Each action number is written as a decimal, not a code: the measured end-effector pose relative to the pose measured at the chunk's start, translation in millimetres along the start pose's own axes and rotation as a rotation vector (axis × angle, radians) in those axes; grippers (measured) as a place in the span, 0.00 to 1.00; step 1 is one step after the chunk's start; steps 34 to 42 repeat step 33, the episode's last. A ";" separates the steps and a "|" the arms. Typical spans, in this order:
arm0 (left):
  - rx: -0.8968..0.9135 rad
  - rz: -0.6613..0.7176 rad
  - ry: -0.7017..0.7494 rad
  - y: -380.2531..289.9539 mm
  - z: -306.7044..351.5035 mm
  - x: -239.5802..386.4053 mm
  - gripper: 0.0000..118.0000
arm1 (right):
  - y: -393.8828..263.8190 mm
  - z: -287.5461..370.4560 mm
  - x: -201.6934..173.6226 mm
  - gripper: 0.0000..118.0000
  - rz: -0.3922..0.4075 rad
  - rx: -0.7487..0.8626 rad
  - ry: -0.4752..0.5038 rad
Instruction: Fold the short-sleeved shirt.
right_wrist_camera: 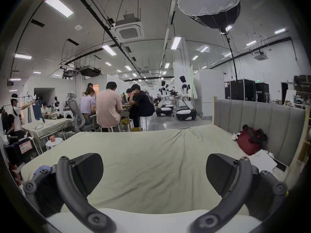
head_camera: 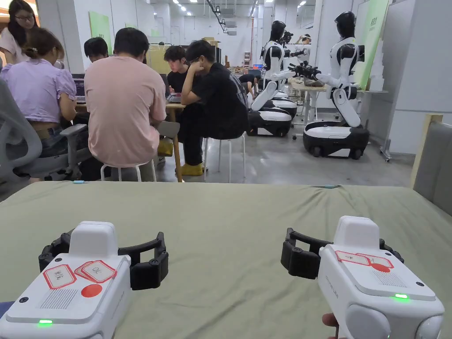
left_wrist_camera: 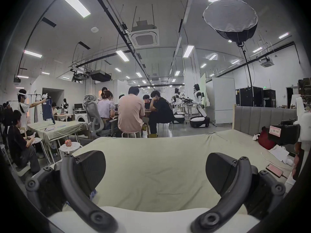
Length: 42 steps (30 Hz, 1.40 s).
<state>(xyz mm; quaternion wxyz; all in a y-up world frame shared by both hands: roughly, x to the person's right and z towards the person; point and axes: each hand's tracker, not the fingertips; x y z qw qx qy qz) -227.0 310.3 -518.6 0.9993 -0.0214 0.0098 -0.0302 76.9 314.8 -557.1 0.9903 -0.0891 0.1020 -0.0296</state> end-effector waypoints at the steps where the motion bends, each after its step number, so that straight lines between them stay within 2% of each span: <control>1: -0.007 -0.001 0.003 -0.3 -0.6 -0.1 1.00 | -0.5 2.8 2.7 1.00 0.002 0.000 0.014; 7: -0.012 0.005 0.009 -2.2 -0.7 0.3 1.00 | -0.7 10.8 3.3 1.00 -0.021 0.008 0.034; 12: -0.012 -0.008 0.004 -2.2 -0.9 3.9 1.00 | 1.6 15.1 -2.4 1.00 0.008 0.019 -0.007; 17: -0.012 -0.008 0.003 -1.7 -2.1 4.9 1.00 | -2.8 15.6 -2.7 1.00 0.066 0.000 -0.001; 24: -0.011 -0.014 0.004 0.1 -2.1 6.0 1.00 | -7.0 16.6 -7.2 1.00 0.071 0.028 0.032; 33: -0.013 -0.015 0.006 -1.4 -2.3 6.1 1.00 | -3.2 18.0 -6.2 1.00 0.002 0.037 0.026; 42: -0.013 -0.015 0.006 -1.4 -2.3 6.1 1.00 | -3.2 18.0 -6.2 1.00 0.002 0.037 0.026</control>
